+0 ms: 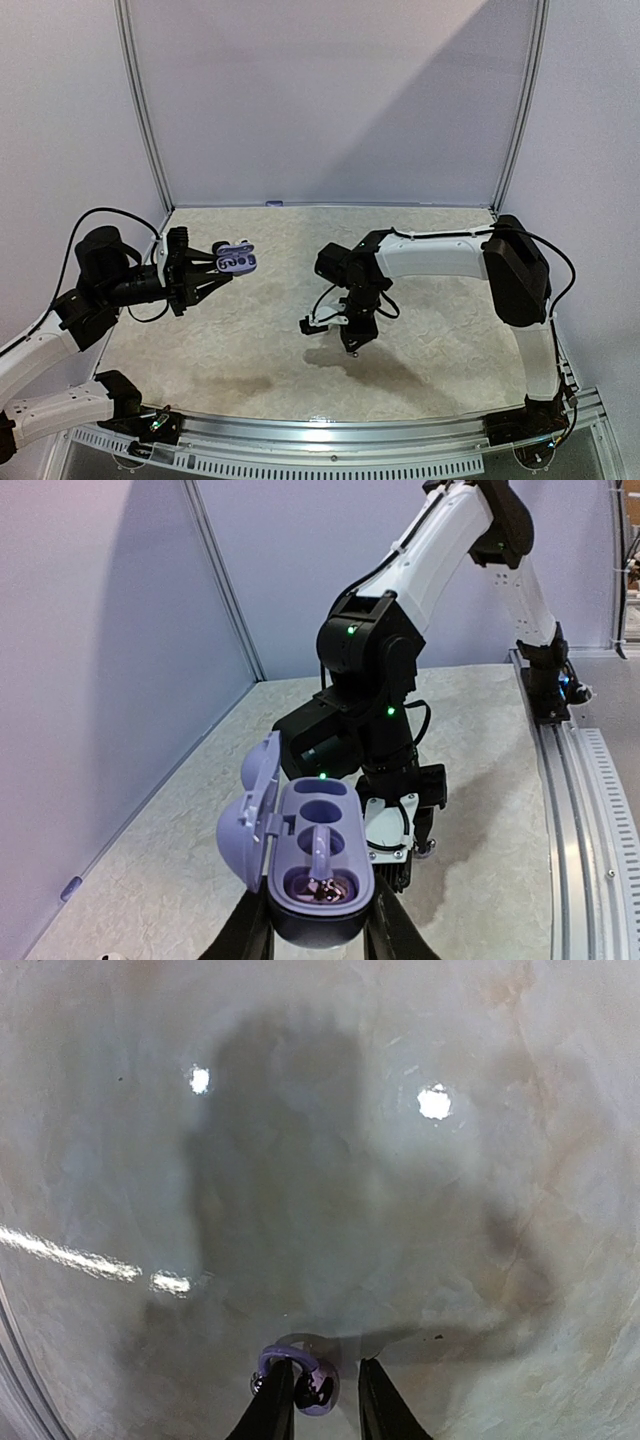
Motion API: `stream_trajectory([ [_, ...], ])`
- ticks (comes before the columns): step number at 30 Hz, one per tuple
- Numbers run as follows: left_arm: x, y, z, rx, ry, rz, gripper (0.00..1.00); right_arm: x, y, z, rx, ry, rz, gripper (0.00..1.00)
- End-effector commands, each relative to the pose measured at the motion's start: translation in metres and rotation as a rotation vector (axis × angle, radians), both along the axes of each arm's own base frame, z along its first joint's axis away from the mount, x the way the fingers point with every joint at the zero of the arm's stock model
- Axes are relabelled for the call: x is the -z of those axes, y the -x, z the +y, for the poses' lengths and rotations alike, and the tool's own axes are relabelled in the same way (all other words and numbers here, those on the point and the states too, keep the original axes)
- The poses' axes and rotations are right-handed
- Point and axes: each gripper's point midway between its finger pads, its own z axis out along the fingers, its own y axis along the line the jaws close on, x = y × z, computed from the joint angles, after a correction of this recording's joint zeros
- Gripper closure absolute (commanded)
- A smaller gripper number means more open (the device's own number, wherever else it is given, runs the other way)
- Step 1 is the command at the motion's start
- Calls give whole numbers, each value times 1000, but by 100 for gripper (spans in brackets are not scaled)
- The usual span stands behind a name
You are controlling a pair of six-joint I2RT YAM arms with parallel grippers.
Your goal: Insert the wireless bluetooth earbuds into the charging case
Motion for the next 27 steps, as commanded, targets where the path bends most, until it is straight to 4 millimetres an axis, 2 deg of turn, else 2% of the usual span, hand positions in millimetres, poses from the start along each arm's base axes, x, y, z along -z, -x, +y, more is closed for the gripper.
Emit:
stream_trajectory([
  [1,-9,-3,2,-14,4,-25,100,15,4,-10,8,60,4,76],
  [6,-9,-3,1,-13,3,-27,100,15,3,-11,35,69,5,76],
  [13,-9,-3,1,-12,1,-31,100,12,3,-19,112,101,-4,87],
  [17,-8,-3,1,-14,-2,-31,100,7,0,-24,214,108,-32,91],
  [21,-7,-4,1,-14,-2,-29,100,0,-10,-37,418,134,-94,96],
  [27,-6,-4,0,-11,1,-29,100,-11,-24,-62,743,150,-155,97],
])
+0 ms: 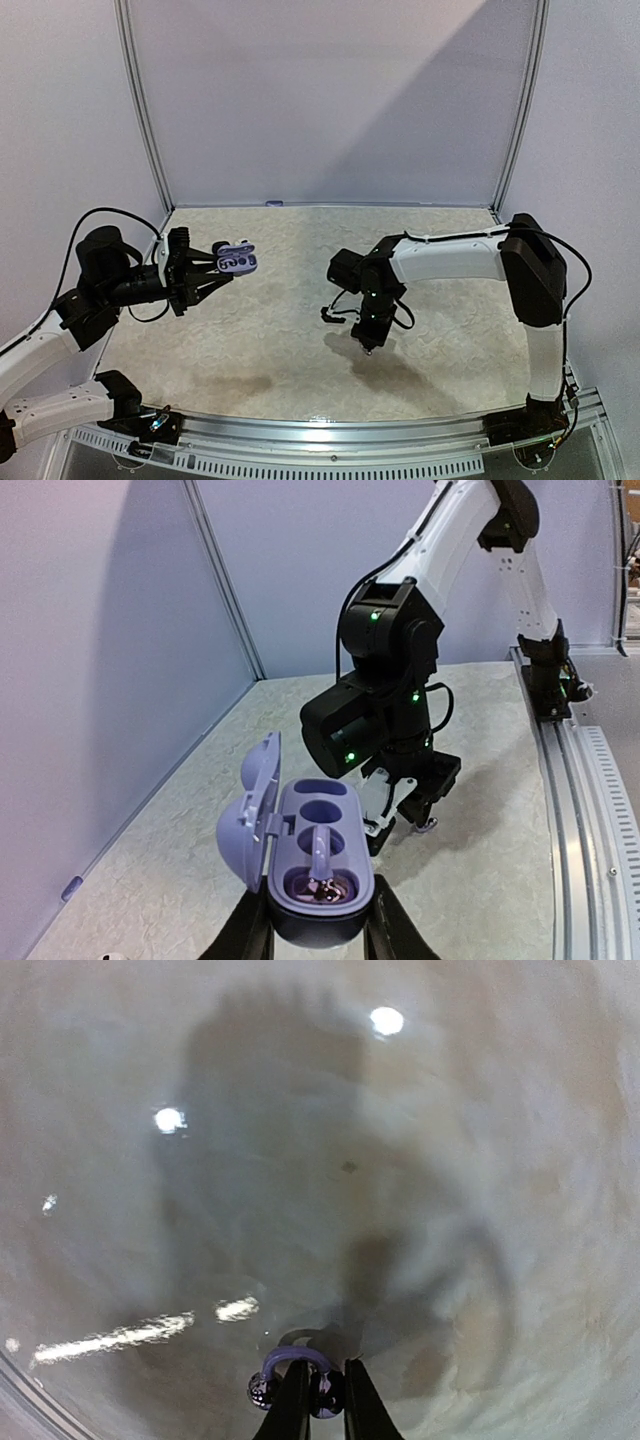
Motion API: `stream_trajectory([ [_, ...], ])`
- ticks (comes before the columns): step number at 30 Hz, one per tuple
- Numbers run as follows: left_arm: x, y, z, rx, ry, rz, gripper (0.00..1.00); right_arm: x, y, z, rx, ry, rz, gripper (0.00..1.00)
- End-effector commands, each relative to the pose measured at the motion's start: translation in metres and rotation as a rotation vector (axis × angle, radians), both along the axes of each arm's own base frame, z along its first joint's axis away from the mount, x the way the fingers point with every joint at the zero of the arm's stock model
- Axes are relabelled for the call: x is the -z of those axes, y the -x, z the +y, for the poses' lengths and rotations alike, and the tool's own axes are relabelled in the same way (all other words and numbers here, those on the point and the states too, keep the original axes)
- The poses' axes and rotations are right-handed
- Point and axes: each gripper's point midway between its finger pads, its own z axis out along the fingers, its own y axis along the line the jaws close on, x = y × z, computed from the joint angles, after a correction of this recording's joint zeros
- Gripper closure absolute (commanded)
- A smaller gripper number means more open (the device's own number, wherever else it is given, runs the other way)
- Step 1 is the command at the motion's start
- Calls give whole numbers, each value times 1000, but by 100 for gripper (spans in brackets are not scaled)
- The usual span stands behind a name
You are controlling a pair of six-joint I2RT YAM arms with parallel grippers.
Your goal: Insert the wireless bluetooth earbuds into the charging case
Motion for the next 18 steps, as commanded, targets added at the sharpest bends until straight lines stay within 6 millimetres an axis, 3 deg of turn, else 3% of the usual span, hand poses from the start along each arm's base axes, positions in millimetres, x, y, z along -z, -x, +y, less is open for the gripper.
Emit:
stream_trajectory([
  [1,-8,-3,0,-8,8,-27,100,-18,-20,-25,356,21,-117,97],
  [8,-7,-3,0,-9,14,-33,100,-20,-18,-53,641,103,-146,96],
  [18,-7,-1,2,-7,12,-43,100,-9,-14,-50,722,146,-88,94],
])
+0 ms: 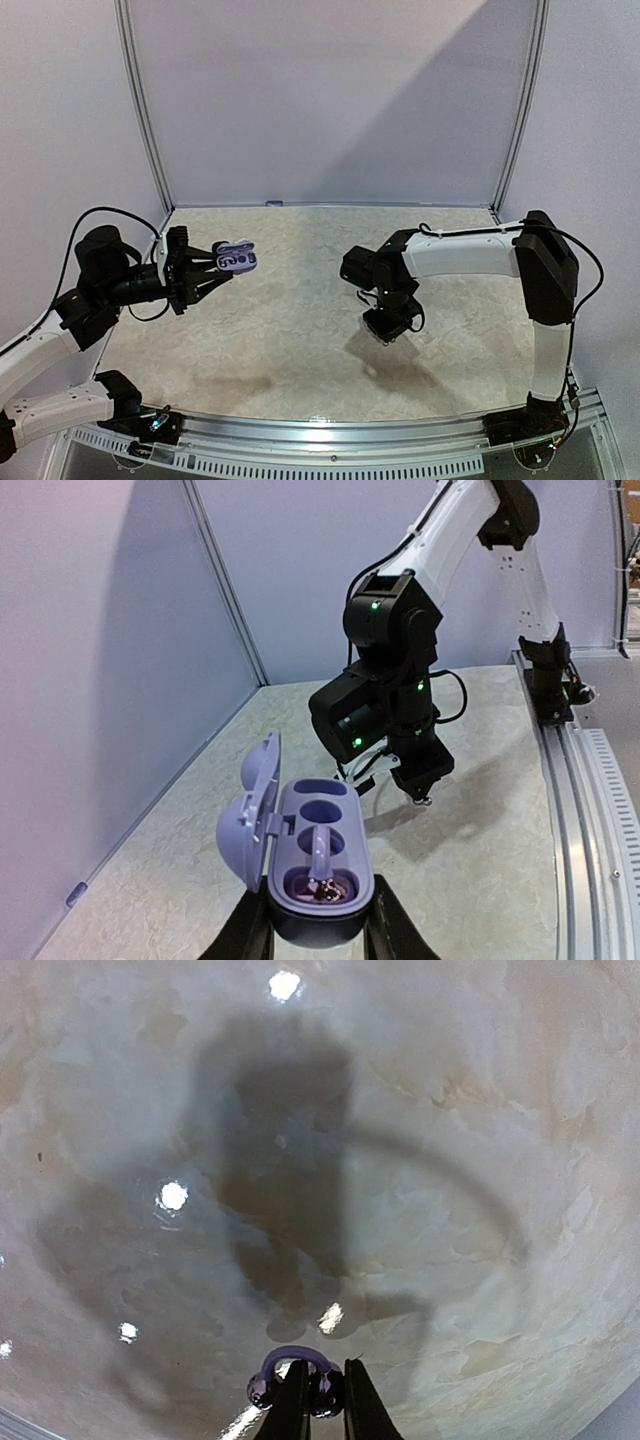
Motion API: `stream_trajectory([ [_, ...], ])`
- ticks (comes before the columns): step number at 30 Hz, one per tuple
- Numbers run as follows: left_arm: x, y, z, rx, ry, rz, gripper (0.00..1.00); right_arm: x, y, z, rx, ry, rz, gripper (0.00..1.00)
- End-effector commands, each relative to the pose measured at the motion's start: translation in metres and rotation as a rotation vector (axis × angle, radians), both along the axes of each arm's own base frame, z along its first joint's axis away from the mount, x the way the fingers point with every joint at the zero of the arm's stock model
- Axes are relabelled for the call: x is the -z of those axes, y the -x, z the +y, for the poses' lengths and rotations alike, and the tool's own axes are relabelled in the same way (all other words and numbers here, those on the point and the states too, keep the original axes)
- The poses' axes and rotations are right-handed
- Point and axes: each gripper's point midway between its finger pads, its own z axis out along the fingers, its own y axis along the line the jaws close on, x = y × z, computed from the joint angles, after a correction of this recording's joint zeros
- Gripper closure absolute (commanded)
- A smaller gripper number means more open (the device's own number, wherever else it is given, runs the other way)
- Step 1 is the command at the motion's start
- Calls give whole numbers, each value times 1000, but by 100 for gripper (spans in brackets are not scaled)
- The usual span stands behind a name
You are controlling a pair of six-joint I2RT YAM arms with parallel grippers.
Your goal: Insert the wireless bluetooth earbuds into the charging case
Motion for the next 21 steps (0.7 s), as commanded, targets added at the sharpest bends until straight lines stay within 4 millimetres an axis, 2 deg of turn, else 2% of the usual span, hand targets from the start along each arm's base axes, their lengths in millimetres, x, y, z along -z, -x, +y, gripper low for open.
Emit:
stream_trajectory([
  [1,-3,0,2,-6,2,-29,100,4,-2,0,69,16,24,93],
  [7,-3,1,2,-5,-1,-32,100,11,4,0,88,13,74,91],
  [21,-3,1,2,-4,-3,-39,100,4,9,9,117,-51,151,81],
])
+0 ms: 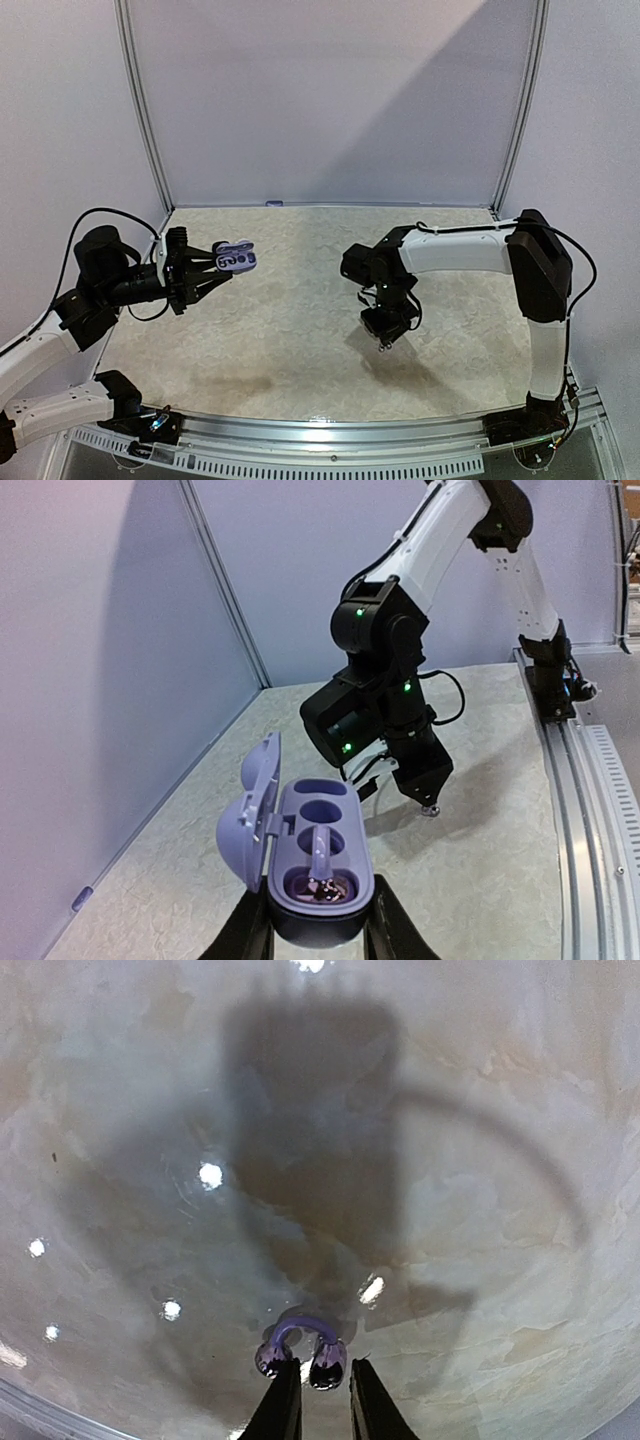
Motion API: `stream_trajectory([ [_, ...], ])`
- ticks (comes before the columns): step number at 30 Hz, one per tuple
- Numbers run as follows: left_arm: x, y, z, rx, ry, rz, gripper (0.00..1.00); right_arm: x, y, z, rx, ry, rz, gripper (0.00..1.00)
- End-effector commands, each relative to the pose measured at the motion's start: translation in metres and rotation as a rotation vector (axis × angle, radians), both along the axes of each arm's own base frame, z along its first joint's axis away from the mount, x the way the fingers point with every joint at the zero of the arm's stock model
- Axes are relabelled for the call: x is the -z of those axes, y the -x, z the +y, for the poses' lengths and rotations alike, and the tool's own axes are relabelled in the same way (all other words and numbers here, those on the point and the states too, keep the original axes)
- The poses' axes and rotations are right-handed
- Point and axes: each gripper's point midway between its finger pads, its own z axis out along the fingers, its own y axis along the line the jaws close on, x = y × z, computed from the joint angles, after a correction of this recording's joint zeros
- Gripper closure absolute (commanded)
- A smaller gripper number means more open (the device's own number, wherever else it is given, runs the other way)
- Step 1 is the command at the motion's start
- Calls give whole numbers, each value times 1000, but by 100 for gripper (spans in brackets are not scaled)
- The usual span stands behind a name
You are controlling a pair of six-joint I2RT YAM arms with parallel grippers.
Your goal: Insert the wireless bluetooth earbuds into the charging case
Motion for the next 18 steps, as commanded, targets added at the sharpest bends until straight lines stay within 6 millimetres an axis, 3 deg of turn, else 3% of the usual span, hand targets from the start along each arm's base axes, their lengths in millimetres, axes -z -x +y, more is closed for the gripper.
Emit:
stream_trajectory([
  [1,-2,1,2,-5,1,-18,100,-2,0,2,24,-18,38,80],
  [8,-1,1,2,-4,-2,-20,100,-14,-7,5,-12,-36,29,76],
  [11,-1,2,2,-4,-5,-24,100,-29,-14,12,-127,-82,5,73],
  [14,-3,1,2,-5,-2,-24,100,-44,-22,22,-395,-149,-56,69],
  [18,-7,1,3,-11,5,-25,100,-51,-11,31,-838,-319,-69,57],
])
